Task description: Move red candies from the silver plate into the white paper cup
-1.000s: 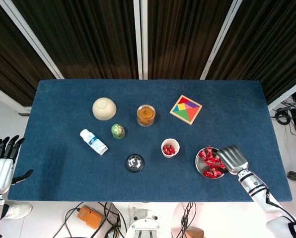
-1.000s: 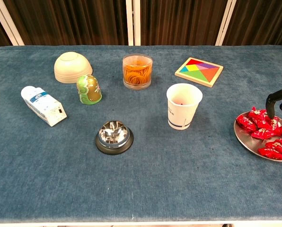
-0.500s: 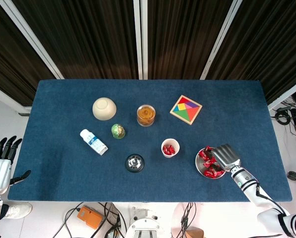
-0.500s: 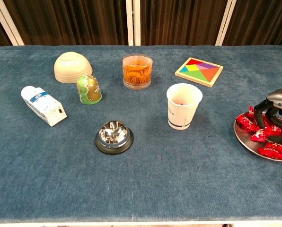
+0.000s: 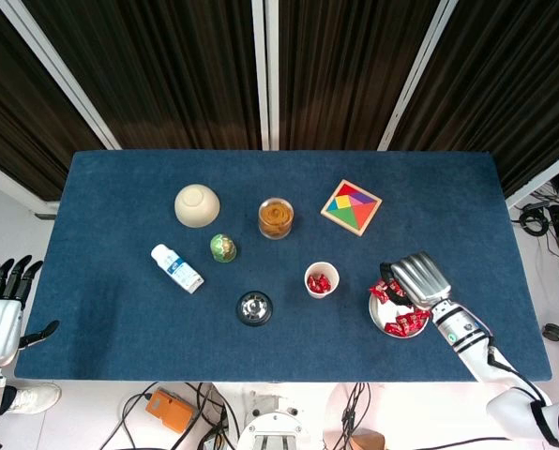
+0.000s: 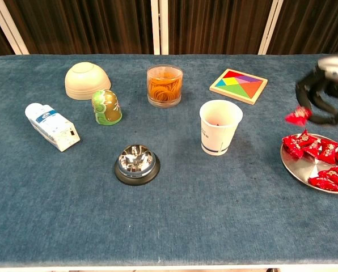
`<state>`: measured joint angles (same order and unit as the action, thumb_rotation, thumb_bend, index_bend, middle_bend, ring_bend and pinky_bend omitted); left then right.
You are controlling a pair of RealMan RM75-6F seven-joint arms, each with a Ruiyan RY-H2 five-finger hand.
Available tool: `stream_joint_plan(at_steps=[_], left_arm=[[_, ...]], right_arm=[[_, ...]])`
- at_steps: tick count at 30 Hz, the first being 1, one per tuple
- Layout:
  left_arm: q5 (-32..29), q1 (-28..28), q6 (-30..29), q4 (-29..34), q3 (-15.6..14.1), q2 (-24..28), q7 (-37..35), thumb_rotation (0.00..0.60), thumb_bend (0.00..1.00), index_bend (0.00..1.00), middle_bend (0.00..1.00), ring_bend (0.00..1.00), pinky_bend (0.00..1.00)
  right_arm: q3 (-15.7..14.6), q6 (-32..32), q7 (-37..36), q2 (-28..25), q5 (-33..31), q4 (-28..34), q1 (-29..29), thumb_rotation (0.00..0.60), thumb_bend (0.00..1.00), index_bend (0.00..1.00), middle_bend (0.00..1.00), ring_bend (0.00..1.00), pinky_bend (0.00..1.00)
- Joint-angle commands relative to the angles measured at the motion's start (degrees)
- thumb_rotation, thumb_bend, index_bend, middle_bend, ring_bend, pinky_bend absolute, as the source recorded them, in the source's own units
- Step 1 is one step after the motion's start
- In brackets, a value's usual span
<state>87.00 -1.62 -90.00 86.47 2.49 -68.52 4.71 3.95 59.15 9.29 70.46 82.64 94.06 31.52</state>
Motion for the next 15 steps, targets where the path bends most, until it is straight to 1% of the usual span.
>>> stream_joint_plan(at_steps=[1,4,6,9,15], left_arm=[[0.01,-0.02,0.03,0.05,-0.02,0.03,0.12,0.600,0.00,0.09,0.04,0.00,0.00],[-0.05,0.03,-0.08,0.15,0.02,0.12,0.17,0.600,0.00,0.09,0.04,0.00,0.00],[-0.18,0.06,-0.06,0.20,0.05,0.18,0.15,0.600,0.00,0.09,0.04,0.00,0.00],[-0.24,0.04,-0.05,0.14,0.10,0.17,0.24,0.600,0.00,0.09,0.04,0.00,0.00],[-0.39,-0.02,0.19,-0.20,0.08,0.00,0.04,0.600,0.00,0.09,0.04,0.00,0.00]], right_arm=[[2.93,-0.88,0.12,-0.07,-0.75,1.87,2.65,0.600,0.56,0.68,0.82,0.98,1.00],[4.64,-3.86,2.12,1.54,-2.92,1.95,5.41,0.600,0.56,0.68,0.82,0.98,1.00],[5.25,-6.19,3.84,3.17,-4.61,1.48,7.28,0.600,0.56,0.68,0.82,0.98,1.00],[5.70,-8.59,6.11,5.51,-6.74,0.82,9.41,0.600,0.56,0.68,0.82,0.98,1.00],[6.07,-10.53,9.78,8.95,-9.82,-0.25,12.13,0.600,0.56,0.66,0.82,0.98,1.00]])
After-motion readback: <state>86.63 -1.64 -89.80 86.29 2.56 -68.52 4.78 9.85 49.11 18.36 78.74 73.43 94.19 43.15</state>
